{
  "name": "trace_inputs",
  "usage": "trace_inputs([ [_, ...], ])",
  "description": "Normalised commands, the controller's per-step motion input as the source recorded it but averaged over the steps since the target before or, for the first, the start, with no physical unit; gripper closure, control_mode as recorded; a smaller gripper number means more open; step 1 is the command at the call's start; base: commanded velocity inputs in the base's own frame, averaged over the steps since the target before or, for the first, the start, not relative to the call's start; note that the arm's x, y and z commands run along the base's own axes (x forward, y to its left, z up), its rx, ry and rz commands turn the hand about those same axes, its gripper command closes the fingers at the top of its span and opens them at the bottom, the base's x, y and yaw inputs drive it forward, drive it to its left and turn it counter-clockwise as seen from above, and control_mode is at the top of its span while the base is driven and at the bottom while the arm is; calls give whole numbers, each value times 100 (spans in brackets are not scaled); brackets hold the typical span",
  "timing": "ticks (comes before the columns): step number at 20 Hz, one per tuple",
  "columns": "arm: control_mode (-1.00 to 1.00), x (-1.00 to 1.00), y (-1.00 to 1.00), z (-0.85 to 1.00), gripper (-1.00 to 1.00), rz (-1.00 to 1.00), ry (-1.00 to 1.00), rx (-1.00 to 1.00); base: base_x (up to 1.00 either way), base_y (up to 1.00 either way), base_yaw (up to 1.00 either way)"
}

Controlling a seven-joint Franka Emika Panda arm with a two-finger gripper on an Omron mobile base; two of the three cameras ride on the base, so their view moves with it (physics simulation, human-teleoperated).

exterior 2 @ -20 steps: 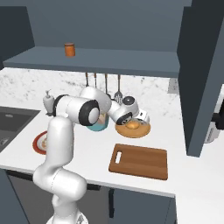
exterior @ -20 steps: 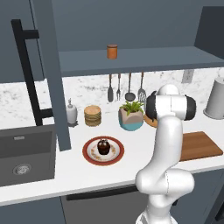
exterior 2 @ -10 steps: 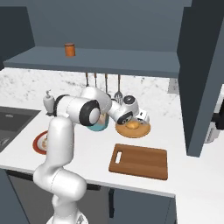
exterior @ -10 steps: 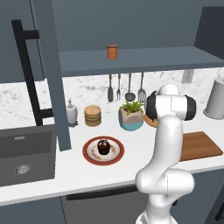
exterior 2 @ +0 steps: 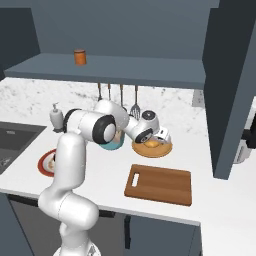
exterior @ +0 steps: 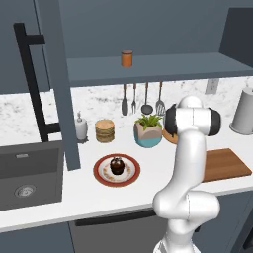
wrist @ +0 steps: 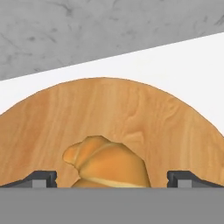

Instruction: From the different types of pastries on the counter, select a croissant and place it on the cutting board. Then retrieve a jar of jam from the cabinet and place it alongside the croissant on the cutting board.

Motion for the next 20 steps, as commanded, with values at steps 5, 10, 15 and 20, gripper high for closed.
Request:
trace_inputs([
  [5,-100,0,3,-100,100,-3,0,0,0,0,0],
  [10,-100,16,0,-38,100,0,-1,0,0,0,0],
  [15,-100,15,-1,1,100,0,0,11,0,0,0],
  [20,-100,-16,-19,35,100,0,-1,2,0,0,0],
])
